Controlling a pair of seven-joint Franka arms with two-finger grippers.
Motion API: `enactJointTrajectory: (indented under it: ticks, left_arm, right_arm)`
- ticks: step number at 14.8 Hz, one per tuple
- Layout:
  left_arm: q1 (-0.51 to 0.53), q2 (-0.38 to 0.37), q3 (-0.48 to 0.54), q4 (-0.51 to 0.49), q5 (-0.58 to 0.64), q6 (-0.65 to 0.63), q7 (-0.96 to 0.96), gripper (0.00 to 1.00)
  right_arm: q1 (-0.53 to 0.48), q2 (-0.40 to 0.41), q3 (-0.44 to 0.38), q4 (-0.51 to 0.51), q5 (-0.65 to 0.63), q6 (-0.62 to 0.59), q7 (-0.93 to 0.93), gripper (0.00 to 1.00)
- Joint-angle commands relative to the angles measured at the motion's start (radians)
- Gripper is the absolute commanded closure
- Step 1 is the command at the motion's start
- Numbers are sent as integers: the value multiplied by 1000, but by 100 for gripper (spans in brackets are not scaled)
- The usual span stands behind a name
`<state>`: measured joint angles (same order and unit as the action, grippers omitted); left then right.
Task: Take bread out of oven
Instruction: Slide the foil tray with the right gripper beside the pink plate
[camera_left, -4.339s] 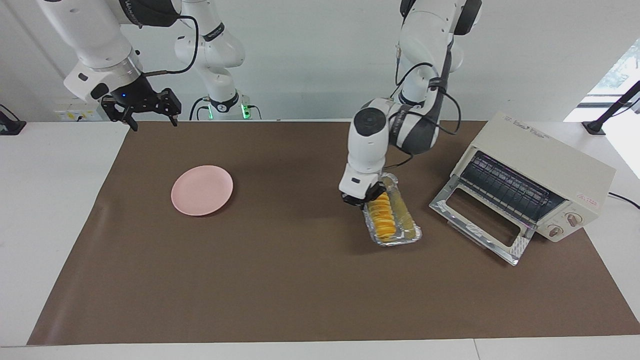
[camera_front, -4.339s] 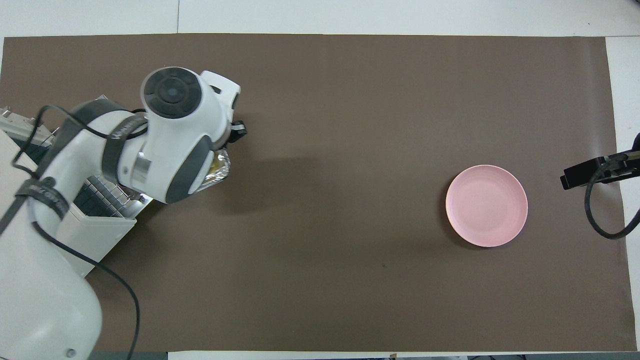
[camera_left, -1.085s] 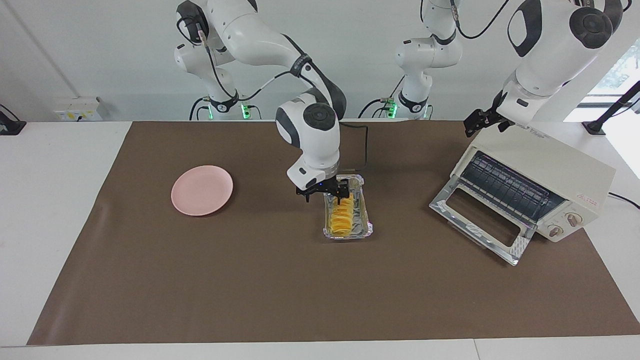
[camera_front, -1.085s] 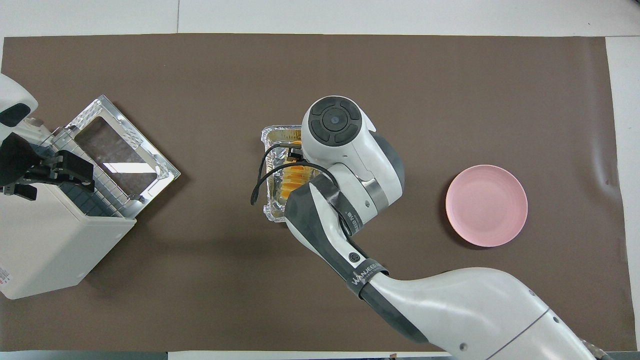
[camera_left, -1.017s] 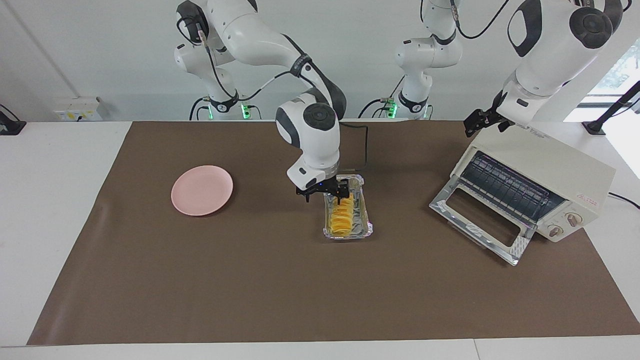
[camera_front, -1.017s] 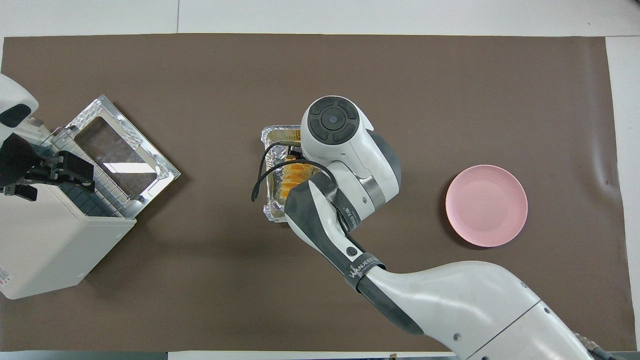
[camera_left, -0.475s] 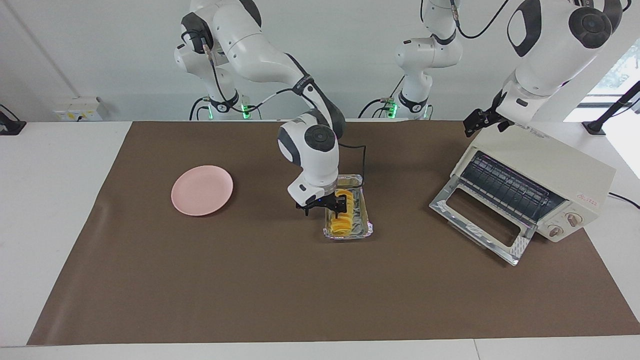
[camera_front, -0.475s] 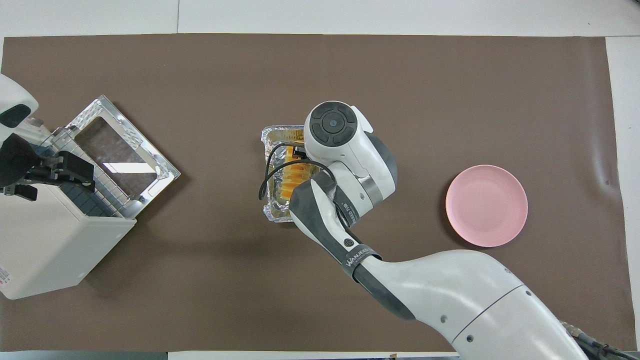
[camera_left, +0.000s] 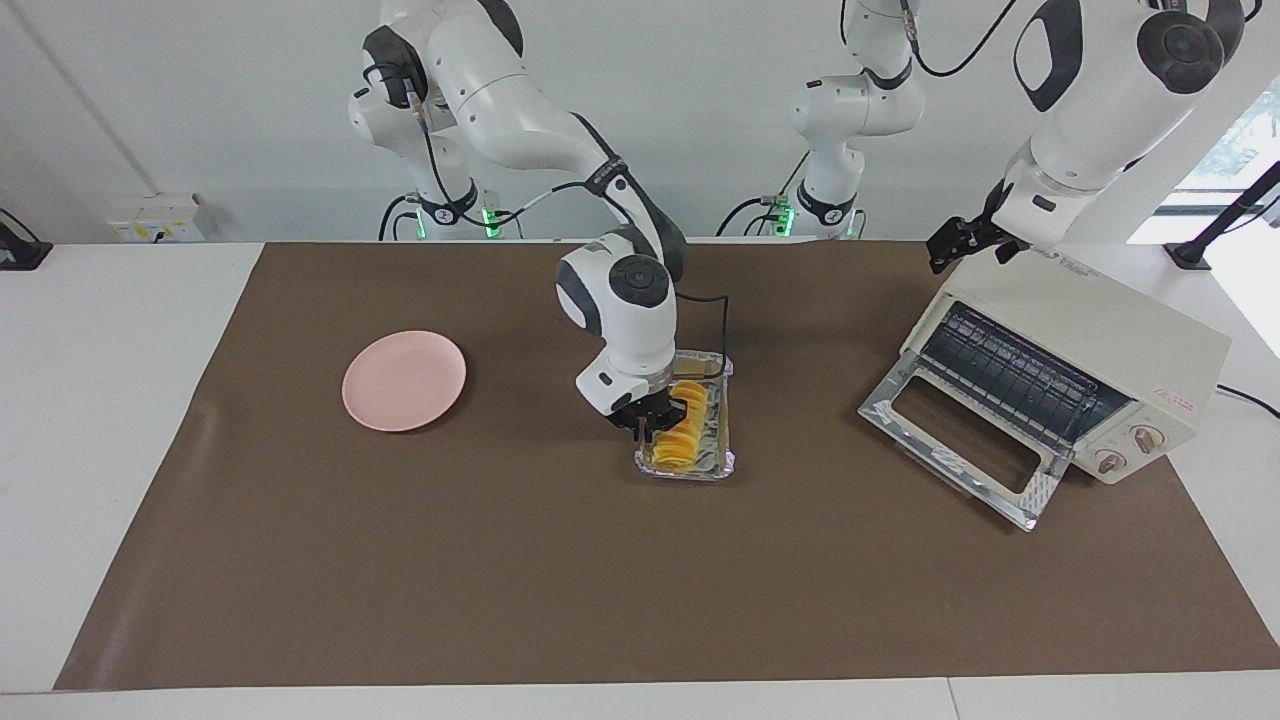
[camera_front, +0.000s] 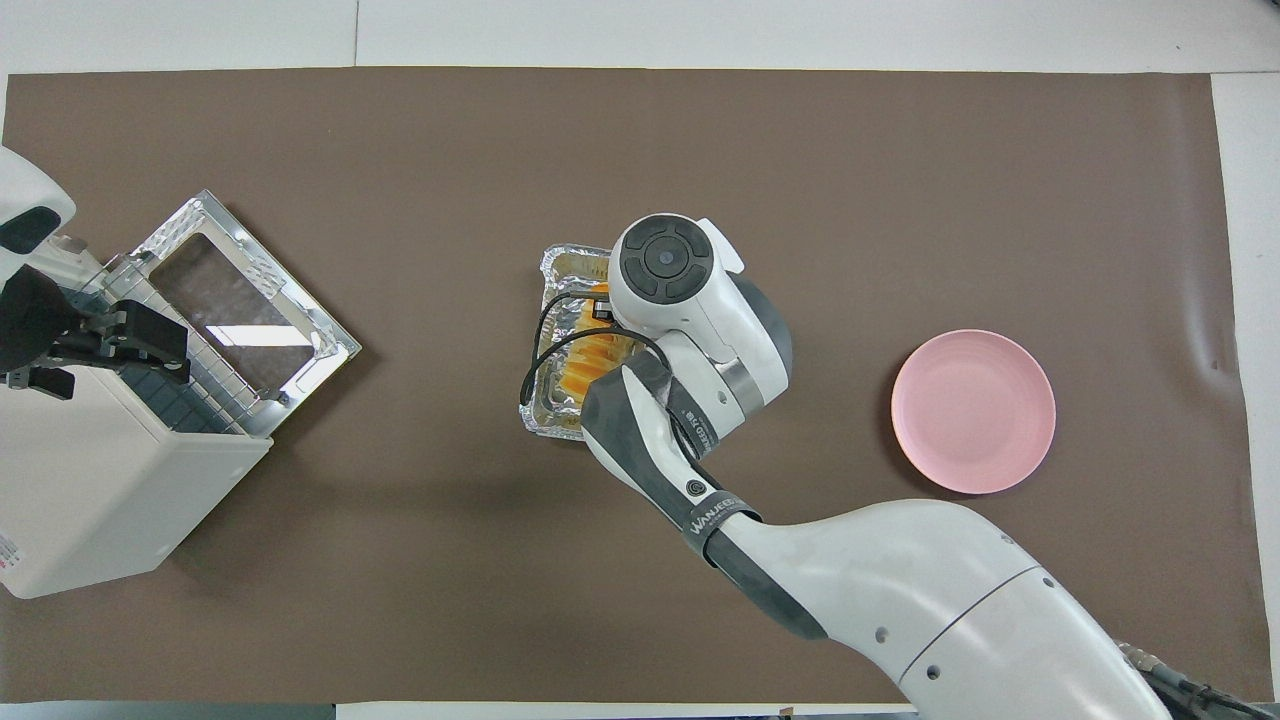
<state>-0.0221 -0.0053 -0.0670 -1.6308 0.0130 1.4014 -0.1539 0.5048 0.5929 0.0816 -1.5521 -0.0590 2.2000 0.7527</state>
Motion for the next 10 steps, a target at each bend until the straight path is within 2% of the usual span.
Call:
enactJointTrajectory:
  ticks: [1,5,8,10]
  left_arm:
    - [-13,-18,12,-12,-16,18,10,0]
    - [-10,-18,12,-3,-16,24,10,0]
    - [-10,-18,12,-3,-16,28,10,0]
    - [-12,-19,13,-3,-16,27,8,0]
  right_arm:
    - [-12,-7,4,16,-1,-5,-1,100]
    - [-69,-8,9,107,-2,-121,-28,100]
    - [-168,4,9,222,71,-244,-194,100]
    - [-264,10,7,251,111,-279,-336,100]
